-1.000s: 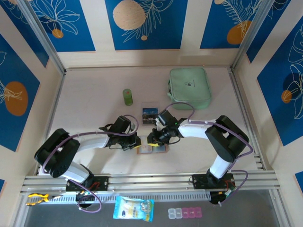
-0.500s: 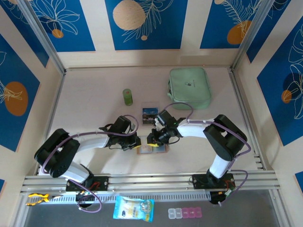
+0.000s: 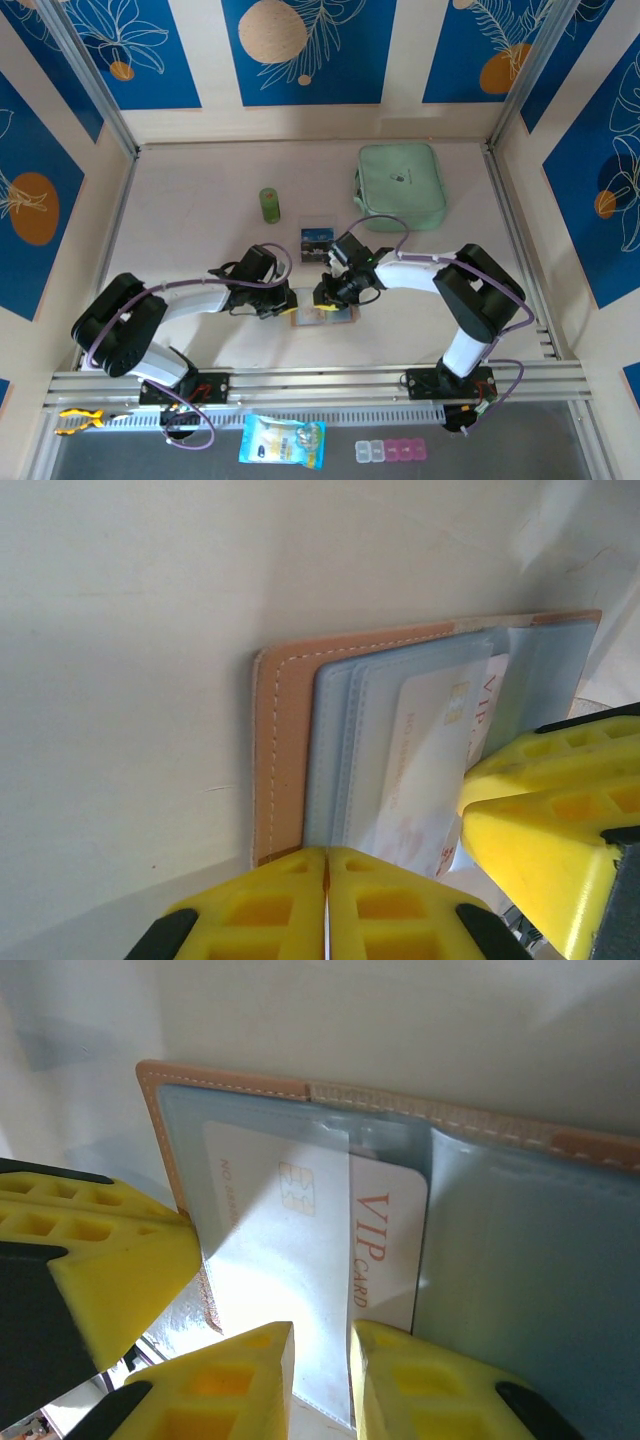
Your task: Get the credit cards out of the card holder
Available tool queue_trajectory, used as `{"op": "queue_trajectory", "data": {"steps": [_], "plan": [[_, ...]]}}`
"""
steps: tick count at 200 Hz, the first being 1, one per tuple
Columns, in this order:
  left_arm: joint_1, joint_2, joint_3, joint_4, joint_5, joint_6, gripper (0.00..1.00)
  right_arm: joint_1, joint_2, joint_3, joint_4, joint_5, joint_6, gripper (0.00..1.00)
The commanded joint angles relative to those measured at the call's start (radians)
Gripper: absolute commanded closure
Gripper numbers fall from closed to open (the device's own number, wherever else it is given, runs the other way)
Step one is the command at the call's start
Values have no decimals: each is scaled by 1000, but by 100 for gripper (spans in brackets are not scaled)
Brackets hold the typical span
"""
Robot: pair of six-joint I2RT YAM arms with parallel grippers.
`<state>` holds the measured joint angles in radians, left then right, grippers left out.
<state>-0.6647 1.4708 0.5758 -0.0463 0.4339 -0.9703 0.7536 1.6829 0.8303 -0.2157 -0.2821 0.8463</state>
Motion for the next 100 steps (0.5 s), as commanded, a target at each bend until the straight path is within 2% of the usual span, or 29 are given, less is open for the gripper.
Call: {"op": "queue_trajectory", "data": {"steps": [1,52,100], "plan": [[9,-29,6,-39,3,11,92,7,-30,18,-33,9,-13,76],[0,-50,36,-53,13,12,93,7,-74,15,-30,7,-8,76],[-39,-1,53,-12,25,-6,94,-1,-94,11,-54,24,-12,76]]}}
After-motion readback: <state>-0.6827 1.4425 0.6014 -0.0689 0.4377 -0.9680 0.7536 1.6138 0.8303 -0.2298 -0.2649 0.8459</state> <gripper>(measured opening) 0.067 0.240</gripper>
